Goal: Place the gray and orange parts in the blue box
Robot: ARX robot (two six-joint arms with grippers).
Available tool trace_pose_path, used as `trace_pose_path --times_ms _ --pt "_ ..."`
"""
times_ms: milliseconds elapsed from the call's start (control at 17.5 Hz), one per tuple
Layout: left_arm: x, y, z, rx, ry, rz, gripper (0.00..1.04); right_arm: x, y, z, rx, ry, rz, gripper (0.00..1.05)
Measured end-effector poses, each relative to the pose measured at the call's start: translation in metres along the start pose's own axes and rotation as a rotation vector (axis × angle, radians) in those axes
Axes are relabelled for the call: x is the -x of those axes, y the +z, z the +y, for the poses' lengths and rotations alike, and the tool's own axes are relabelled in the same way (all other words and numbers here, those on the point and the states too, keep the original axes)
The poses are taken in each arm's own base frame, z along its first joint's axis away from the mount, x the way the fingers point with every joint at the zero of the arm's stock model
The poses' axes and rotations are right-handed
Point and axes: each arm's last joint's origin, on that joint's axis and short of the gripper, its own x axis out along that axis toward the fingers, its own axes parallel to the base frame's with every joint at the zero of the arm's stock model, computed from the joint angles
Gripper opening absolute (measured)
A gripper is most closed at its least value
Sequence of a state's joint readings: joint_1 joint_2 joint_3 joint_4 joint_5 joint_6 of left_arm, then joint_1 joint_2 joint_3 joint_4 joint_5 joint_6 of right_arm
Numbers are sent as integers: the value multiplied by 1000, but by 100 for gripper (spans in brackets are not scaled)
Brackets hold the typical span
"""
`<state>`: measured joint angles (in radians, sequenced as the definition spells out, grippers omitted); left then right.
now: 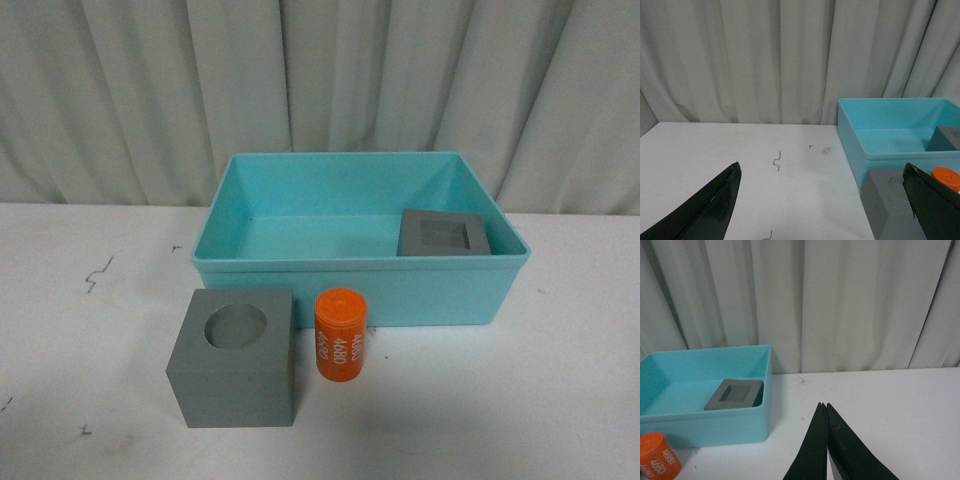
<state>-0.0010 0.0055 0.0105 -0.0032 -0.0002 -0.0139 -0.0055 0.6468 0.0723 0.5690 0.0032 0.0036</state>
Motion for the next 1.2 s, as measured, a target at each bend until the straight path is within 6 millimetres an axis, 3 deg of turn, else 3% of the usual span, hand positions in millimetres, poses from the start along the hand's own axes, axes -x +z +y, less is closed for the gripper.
trace_pose_path --times_ms 401,516,1203 --pt "0 0 0 0 0 0 98 10 -4 0 0 0 -4 2" --pt "0 0 0 0 0 0 98 14 -13 0 1 0 4 2" --pt "0 0 0 0 0 0 98 31 -10 0 1 0 -16 2"
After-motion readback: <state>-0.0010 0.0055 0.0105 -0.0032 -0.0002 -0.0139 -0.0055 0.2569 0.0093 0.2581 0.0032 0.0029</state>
